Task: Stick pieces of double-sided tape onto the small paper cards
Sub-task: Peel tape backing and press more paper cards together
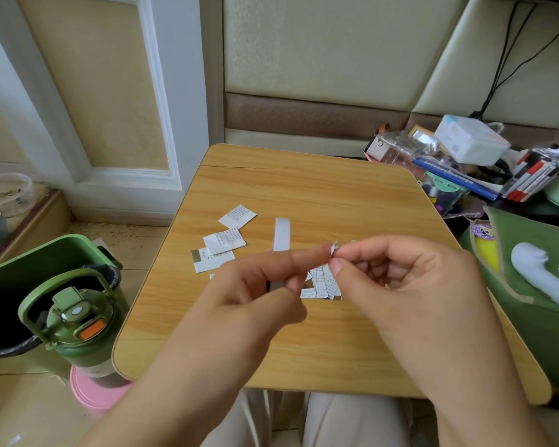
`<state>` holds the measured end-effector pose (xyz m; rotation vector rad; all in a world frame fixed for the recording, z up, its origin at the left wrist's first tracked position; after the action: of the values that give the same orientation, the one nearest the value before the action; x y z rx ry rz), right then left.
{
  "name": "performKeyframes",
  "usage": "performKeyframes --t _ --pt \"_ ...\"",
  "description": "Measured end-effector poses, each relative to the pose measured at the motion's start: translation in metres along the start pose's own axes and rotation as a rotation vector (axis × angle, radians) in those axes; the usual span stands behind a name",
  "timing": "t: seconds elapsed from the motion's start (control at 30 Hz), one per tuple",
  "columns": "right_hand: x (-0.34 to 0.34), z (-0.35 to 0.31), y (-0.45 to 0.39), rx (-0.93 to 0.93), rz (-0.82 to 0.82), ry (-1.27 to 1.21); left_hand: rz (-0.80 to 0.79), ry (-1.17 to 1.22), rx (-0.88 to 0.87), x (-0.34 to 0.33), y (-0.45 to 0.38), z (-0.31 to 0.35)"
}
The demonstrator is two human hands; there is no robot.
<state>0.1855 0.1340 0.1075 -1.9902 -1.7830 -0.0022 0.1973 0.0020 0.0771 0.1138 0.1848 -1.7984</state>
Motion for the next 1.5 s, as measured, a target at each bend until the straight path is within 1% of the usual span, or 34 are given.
performKeyframes --t 0.3,0.37,0.47,0.7,0.8,0.9,0.97,1.1,1.33,1.5 --pt "0.004 -0.005 0.001 0.058 -0.001 0.038 -0.15 0.187 0.018 -0.005 -0.002 -0.002" --pt "0.004 -0.006 0.001 0.071 -0.006 0.041 -0.163 0.227 0.015 -0.006 -0.002 -0.002" --pt "0.002 -0.008 0.002 0.093 -0.025 0.057 -0.158 0.226 0.01 -0.006 -0.003 -0.002" --pt "0.005 -0.013 0.003 0.167 0.012 0.138 -0.147 0.192 0.011 -0.007 -0.001 0.0" --pt "0.005 -0.019 0.004 0.253 0.052 0.23 -0.144 0.193 0.012 -0.007 -0.001 -0.001" --pt "0.007 -0.03 0.008 0.369 0.128 0.386 -0.145 0.202 0.005 -0.008 -0.002 -0.001" --pt "0.007 -0.034 0.01 0.411 0.158 0.44 -0.148 0.202 0.006 -0.008 -0.002 -0.001" --pt "0.008 -0.033 0.012 0.414 0.154 0.415 -0.135 0.181 0.02 -0.007 -0.002 -0.002" --pt "0.006 -0.034 0.012 0.419 0.192 0.476 -0.093 0.147 0.05 -0.007 0.0 -0.002" --pt "0.004 -0.027 0.009 0.382 0.141 0.424 -0.08 0.092 0.054 -0.005 -0.002 -0.004"
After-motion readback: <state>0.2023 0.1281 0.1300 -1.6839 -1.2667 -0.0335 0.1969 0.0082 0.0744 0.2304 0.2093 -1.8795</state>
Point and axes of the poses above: each hand's wrist, its own y-axis away from the middle knuckle, its own x-axis out of the back of the hand, z = x × y, the point moved 8 cm from there along -y, towards the middle knuckle, and after that the axes turned 2 degrees about z, right-handed, at the moved point
